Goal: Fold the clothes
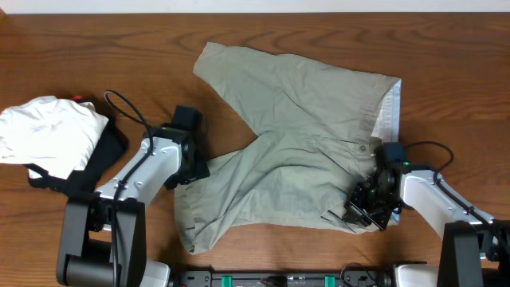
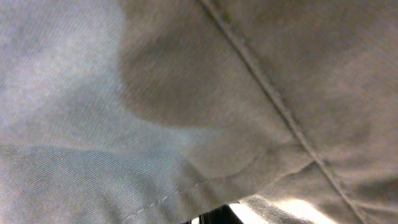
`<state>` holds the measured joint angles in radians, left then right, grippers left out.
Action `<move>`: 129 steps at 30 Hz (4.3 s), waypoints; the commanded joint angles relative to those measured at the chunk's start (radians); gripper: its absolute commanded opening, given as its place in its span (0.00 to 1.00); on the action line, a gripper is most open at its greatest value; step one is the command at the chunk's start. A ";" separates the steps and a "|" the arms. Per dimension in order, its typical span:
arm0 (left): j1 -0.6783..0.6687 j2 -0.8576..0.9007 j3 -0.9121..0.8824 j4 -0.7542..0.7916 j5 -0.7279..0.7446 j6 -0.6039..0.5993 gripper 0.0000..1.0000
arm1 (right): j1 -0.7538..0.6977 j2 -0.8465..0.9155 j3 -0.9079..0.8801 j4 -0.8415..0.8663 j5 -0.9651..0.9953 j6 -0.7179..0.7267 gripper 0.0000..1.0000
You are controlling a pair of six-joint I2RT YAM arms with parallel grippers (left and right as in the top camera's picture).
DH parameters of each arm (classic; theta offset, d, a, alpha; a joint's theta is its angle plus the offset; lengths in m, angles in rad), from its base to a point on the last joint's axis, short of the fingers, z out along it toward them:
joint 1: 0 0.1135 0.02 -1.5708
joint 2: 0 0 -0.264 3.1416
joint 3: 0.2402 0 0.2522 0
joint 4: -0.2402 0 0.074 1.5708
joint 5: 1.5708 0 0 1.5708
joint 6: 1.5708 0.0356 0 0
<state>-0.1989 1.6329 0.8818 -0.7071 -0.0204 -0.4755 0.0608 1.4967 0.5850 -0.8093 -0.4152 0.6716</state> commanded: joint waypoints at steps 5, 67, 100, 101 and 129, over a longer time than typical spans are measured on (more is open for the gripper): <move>0.004 0.015 -0.042 0.037 -0.014 -0.020 0.60 | 0.003 0.053 -0.054 0.047 0.120 -0.016 0.05; 0.367 -0.117 -0.087 0.203 0.459 0.244 0.06 | -0.128 0.053 -0.053 0.053 0.150 -0.069 0.06; 0.437 -0.118 -0.046 0.042 0.763 0.288 0.06 | -0.129 0.053 -0.053 0.053 0.149 -0.079 0.06; 0.460 -0.118 -0.035 0.047 0.797 0.288 0.06 | -0.129 0.053 -0.053 0.053 0.149 -0.080 0.06; 0.651 -0.117 -0.060 0.008 0.613 0.333 0.31 | -0.129 0.053 -0.053 0.054 0.149 -0.083 0.06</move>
<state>0.4500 1.5257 0.8433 -0.6991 0.6662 -0.1562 -0.0505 1.5188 0.5606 -0.7822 -0.5209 0.6041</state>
